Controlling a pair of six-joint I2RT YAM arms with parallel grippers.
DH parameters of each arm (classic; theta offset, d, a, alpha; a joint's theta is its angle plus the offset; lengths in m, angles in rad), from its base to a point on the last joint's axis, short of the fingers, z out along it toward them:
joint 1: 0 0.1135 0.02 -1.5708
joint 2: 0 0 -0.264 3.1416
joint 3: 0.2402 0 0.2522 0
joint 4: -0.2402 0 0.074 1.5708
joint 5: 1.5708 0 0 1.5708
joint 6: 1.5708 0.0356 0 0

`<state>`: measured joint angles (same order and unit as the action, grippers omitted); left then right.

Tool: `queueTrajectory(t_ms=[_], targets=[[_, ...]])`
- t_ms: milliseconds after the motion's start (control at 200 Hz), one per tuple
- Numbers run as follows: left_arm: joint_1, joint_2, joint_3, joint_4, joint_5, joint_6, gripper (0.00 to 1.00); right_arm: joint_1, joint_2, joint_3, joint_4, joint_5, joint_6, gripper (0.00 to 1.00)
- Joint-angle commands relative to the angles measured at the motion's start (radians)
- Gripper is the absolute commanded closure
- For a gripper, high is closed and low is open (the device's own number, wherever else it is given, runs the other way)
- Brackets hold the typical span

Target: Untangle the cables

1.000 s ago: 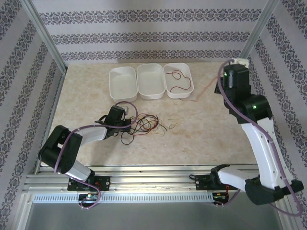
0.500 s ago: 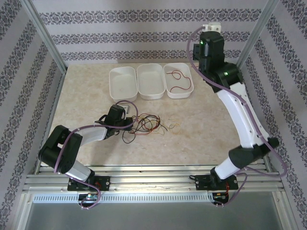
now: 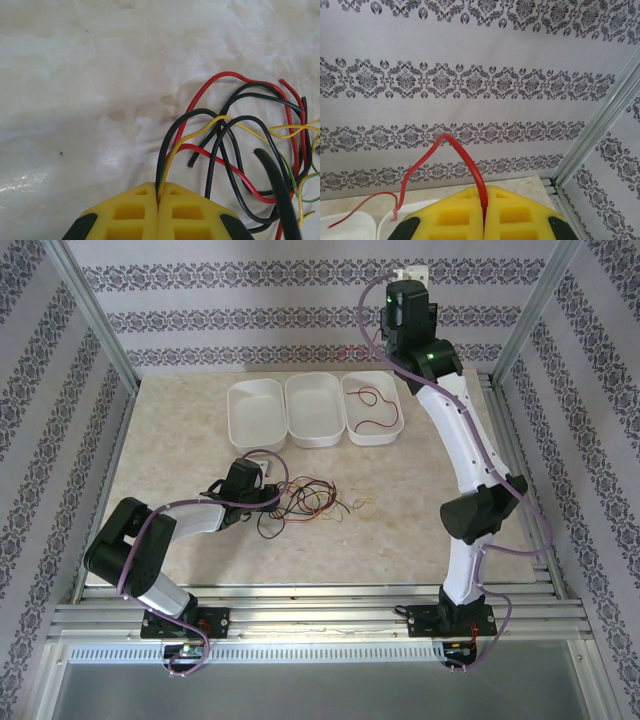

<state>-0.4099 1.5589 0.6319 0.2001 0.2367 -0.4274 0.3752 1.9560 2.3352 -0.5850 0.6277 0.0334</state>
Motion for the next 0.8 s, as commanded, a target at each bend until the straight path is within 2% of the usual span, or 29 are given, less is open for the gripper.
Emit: queueTrajectory(t_ms=[0,195,485,794], targets=[[0.012,0.021,-0.002,0.048,0.019,-0.019,0.98,-0.008,0.071,0.074,-0.05,0.008,0.031,1.0],[0.013,0.035,-0.003,0.058,0.029,-0.029,0.99,-0.031,0.127,0.118,-0.102,0.027,0.073,1.0],[0.012,0.049,0.004,0.061,0.028,-0.034,0.99,-0.05,0.123,0.019,-0.114,-0.028,0.092,1.0],[0.013,0.051,0.003,0.067,0.028,-0.037,1.0,-0.04,0.14,0.005,-0.121,-0.057,0.09,1.0]])
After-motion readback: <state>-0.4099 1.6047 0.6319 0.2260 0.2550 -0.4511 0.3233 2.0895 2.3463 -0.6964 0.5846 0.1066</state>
